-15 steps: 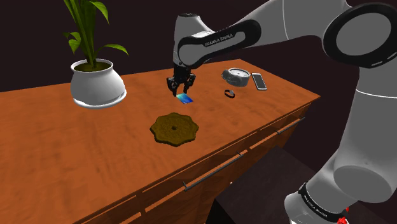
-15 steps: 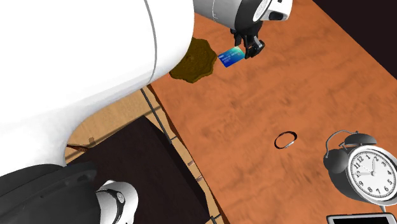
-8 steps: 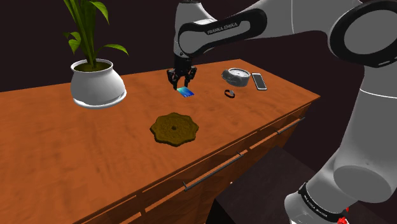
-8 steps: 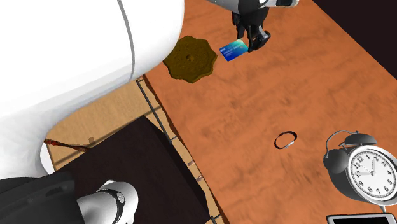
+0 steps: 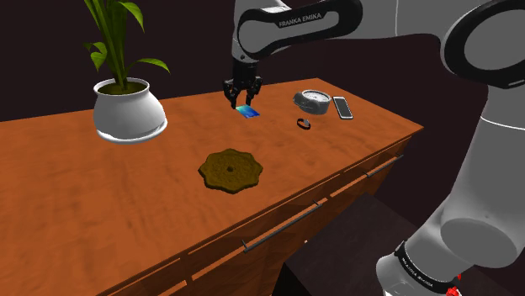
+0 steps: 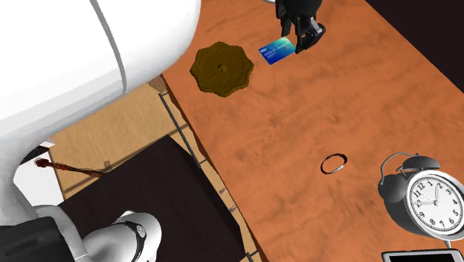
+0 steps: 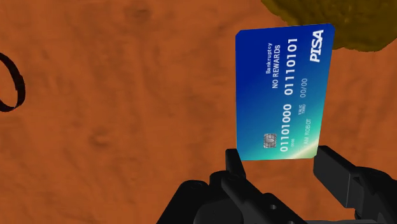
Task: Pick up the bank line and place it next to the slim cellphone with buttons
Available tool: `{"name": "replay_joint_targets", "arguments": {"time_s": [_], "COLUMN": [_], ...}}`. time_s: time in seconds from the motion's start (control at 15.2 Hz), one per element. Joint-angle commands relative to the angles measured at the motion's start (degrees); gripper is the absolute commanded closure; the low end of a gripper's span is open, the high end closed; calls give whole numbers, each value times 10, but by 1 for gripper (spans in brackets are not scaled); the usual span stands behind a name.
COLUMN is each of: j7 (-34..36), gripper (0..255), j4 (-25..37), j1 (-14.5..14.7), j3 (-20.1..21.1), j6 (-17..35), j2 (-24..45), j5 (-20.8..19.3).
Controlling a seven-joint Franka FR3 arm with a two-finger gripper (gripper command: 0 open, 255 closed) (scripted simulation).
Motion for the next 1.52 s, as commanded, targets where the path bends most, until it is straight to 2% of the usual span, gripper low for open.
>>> {"name": "replay_joint_targets", "arguments": {"time_s": [0.0, 0.73, 1.45], "j7": [-18, -168, -329], "gripper": [255, 255, 255], "j4": [-27, -188, -262], "j1": [-14, -100, -171], "j3": [-4, -54, -132], "j6": [5, 55, 70], "j2": [-23, -148, -210], "j5": [9, 63, 92]}}
